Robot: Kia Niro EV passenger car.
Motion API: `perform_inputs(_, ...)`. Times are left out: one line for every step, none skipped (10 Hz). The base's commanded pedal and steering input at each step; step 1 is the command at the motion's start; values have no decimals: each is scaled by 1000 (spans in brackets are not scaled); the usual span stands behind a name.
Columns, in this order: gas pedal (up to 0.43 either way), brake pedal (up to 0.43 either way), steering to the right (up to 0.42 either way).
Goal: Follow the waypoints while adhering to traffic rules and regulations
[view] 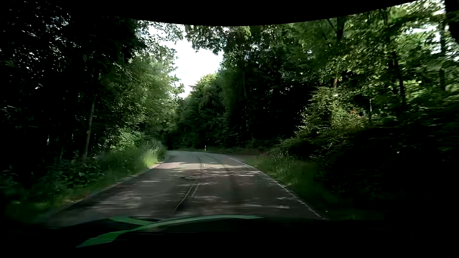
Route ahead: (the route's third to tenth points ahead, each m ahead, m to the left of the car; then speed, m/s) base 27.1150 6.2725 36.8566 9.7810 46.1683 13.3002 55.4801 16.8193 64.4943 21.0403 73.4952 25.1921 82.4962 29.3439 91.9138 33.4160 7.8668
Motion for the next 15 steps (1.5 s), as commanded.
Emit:
perform_inputs(138,0,-57)
perform_inputs(138,0,-57)
perform_inputs(138,0,-57)
perform_inputs(138,0,-57)
perform_inputs(138,0,-57)
perform_inputs(138,0,-57)
perform_inputs(138,0,-57)
perform_inputs(130,0,-57)
perform_inputs(130,0,-57)
perform_inputs(110,0,-57)
perform_inputs(98,0,-58)
perform_inputs(98,0,-61)
perform_inputs(87,0,-65)
perform_inputs(79,0,-69)
perform_inputs(67,0,-70)
